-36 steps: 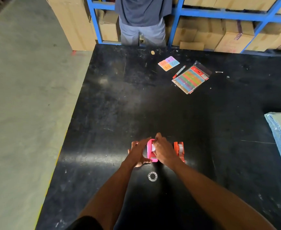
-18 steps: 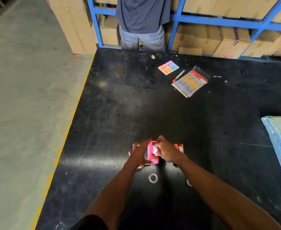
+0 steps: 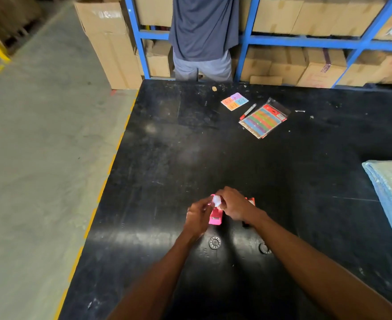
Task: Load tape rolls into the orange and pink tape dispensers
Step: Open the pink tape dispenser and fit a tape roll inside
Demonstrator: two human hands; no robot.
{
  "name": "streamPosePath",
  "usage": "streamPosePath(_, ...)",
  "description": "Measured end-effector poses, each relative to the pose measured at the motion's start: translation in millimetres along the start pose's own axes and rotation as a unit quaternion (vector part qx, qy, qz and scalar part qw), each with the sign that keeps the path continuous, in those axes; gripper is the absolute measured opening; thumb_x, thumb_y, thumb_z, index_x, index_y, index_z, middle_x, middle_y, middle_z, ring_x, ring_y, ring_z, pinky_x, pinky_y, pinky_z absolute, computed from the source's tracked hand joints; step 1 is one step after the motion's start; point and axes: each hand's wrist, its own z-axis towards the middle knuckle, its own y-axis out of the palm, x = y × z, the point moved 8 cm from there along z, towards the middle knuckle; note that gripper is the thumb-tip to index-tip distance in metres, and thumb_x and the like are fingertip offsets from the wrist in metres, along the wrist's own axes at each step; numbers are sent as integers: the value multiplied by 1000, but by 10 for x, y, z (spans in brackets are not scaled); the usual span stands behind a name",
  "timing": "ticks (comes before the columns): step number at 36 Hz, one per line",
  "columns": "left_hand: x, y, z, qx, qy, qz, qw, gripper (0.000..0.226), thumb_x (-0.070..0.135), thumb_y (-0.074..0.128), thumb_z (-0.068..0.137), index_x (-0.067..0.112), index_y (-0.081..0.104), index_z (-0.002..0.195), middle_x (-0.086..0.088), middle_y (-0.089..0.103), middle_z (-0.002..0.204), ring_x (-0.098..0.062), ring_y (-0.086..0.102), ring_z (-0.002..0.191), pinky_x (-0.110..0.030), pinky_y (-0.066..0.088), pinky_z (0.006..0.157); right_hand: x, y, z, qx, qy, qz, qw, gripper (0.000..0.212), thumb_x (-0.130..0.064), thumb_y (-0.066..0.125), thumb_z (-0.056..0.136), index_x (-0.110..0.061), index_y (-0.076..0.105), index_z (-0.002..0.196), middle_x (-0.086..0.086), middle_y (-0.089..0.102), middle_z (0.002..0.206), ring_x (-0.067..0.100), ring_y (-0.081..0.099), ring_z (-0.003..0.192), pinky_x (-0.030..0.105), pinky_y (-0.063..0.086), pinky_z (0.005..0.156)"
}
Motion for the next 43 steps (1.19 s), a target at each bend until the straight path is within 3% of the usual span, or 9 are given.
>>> streamPosePath(4, -5, -66, -38, 32, -28, -52, 998, 20, 32, 65, 92, 26, 74, 109, -1, 79, 93, -21, 76, 91, -43, 62, 81, -89, -86, -87, 10, -2, 23, 1000, 33, -13, 66, 90, -3, 65, 122, 19, 64, 119, 34, 60, 112, 36, 44, 95)
streamPosePath(8, -16, -140, -57, 44, -53, -87, 994, 13, 18, 69, 91, 14, 76, 101, -9, 79, 92, -23, 74, 82, -54, 59, 82, -127, -130, -208, 10, -10, 70, 997, 38, -10, 69, 89, -6, 64, 126, 14, 65, 113, 29, 65, 104, 35, 49, 93)
streamPosePath(15, -5, -176, -138, 31, -52, -52, 997, 13, 11, 69, 89, 22, 77, 90, -5, 78, 88, -17, 73, 79, -48, 61, 82, 181, 79, -349, 10, 18, 177, 984, 47, -25, 77, 80, -16, 61, 124, 5, 64, 119, 20, 67, 109, 46, 54, 97)
streamPosePath(19, -68, -129, -189, 8, -68, -42, 997, 17, 16, 70, 88, 32, 74, 84, -8, 78, 86, -32, 74, 84, -50, 61, 81, 127, 88, -539, 4, 36, 185, 982, 34, -16, 73, 82, -12, 64, 115, 4, 72, 107, 15, 71, 95, 42, 56, 91)
streamPosePath(24, -136, -92, -207, -4, -99, -100, 990, 6, 13, 68, 91, 13, 73, 92, -20, 76, 95, -32, 74, 85, -41, 62, 77, 242, 284, -712, -6, 65, 119, 991, 18, -17, 60, 86, -15, 52, 102, 3, 66, 85, 19, 61, 77, 33, 38, 76)
streamPosePath(29, -211, -164, -193, -2, -124, -151, 981, 11, 7, 64, 93, -1, 70, 99, -17, 73, 91, -22, 72, 79, -25, 60, 67, 443, 648, -847, -28, 96, 39, 994, 14, -14, 62, 86, -14, 50, 93, 13, 56, 105, 29, 57, 88, 34, 43, 73)
streamPosePath(35, -331, -244, -194, 1, -145, -164, 976, 13, 8, 64, 93, -1, 69, 101, -11, 75, 89, -16, 73, 75, -29, 59, 72, 623, 1003, -973, -43, 136, 18, 990, 26, -15, 62, 87, -13, 54, 112, 12, 51, 122, 32, 59, 103, 35, 45, 82)
streamPosePath(39, -383, -269, -207, 8, -156, -170, 973, 12, 10, 65, 93, 2, 70, 100, -10, 75, 90, -15, 72, 75, -31, 58, 73, 624, 1001, -975, -28, 138, -31, 989, 51, -37, 76, 78, -20, 53, 121, 8, 51, 124, 31, 59, 107, 39, 48, 89)
streamPosePath(43, -389, -282, -225, 8, -153, -170, 973, 12, 12, 66, 93, 4, 71, 99, -10, 76, 92, -18, 72, 79, -35, 58, 77, 397, 939, -882, 17, 82, -125, 989, 65, -61, 67, 78, -24, 52, 128, 4, 52, 128, 27, 51, 116, 40, 39, 95)
